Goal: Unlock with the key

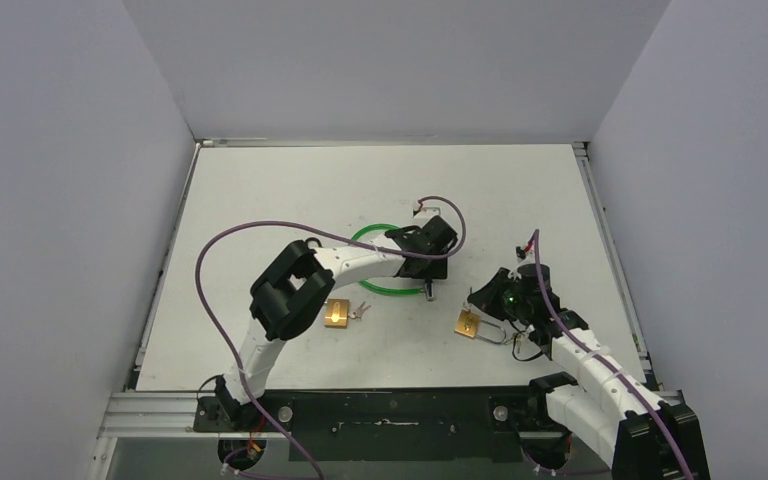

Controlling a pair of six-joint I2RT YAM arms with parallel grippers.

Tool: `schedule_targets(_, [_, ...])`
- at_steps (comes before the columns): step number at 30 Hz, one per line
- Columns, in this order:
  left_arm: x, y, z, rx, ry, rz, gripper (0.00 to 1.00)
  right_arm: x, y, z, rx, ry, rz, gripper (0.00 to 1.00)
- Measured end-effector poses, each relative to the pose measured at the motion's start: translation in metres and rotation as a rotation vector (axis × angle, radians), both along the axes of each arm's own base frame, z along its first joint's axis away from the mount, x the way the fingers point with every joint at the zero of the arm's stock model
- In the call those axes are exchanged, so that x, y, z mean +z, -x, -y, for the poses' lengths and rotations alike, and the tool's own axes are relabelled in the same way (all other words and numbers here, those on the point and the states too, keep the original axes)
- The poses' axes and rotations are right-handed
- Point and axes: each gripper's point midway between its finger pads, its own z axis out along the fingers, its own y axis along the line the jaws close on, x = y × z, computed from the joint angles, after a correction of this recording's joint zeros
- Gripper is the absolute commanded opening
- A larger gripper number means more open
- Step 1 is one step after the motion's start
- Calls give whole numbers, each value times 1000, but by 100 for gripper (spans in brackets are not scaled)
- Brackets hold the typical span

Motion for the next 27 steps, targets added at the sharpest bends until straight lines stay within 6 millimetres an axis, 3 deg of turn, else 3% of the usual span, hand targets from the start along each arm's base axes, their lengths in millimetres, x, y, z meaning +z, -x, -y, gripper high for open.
schedule_targets(5, [-4,3,1,22,-80,9,40,2,2,-5,21,-24,-3,0])
schedule_targets(10, [-6,4,-4,45,-106,2,38,5,4,-8,39,-38,0,0])
schedule_targets(13, [-6,3,-4,43,-107,-1,32,5,5,-9,45,-42,-1,0])
schedule_targets(17, [-7,2,-6,41,-105,-11,19,6,5,-10,51,-48,0,0])
schedule_targets(21, [-8,-2,-8,42,-98,-29,0,8,3,-12,56,-55,10,0])
schedule_targets(27, [-7,-5,-7,20,-89,-46,0,5,2,-15,73,-61,5,0])
